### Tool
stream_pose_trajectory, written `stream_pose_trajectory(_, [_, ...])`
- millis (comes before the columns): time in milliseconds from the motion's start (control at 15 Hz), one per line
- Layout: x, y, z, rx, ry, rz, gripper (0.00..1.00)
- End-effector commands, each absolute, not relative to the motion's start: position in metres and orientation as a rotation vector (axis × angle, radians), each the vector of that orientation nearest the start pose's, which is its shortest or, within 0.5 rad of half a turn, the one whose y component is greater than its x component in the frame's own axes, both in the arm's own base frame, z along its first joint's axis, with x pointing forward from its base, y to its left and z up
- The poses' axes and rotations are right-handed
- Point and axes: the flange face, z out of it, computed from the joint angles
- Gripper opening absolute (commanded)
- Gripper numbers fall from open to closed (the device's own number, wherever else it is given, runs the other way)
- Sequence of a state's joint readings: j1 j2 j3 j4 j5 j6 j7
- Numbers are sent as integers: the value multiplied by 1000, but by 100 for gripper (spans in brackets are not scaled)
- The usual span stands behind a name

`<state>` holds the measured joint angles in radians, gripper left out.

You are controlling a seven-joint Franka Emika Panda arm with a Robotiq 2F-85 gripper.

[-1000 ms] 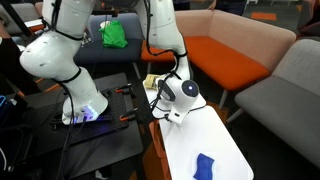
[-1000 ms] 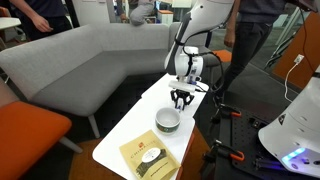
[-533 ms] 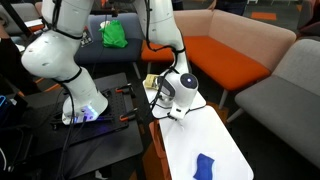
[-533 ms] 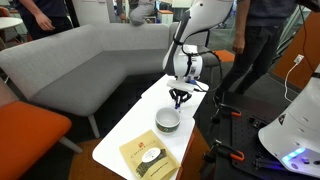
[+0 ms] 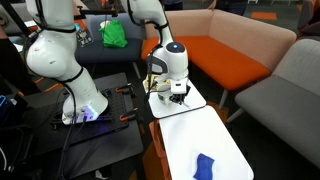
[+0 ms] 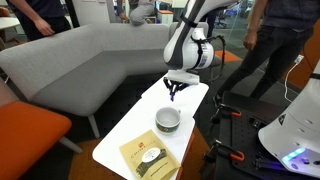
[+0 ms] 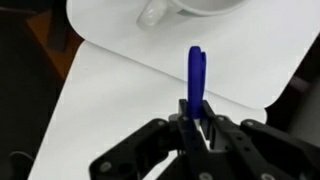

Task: Put the marker inside the mug cup

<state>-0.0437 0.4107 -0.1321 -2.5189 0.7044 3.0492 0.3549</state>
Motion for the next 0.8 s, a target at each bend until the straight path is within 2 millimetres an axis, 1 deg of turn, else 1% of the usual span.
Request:
stream_pose_trajectory(0, [409, -121, 173, -2675, 1503, -306, 4])
stream_pose_trajectory(67, [407, -117, 179, -2715, 1431, -322, 4])
stream_pose_trajectory(200, [409, -109, 193, -2783, 1278, -361, 4])
stream_pose_trajectory(533, [435, -84, 228, -2900, 876, -475, 4])
stream_pose_trajectory(733, [449, -66, 253, -2932, 626, -551, 4])
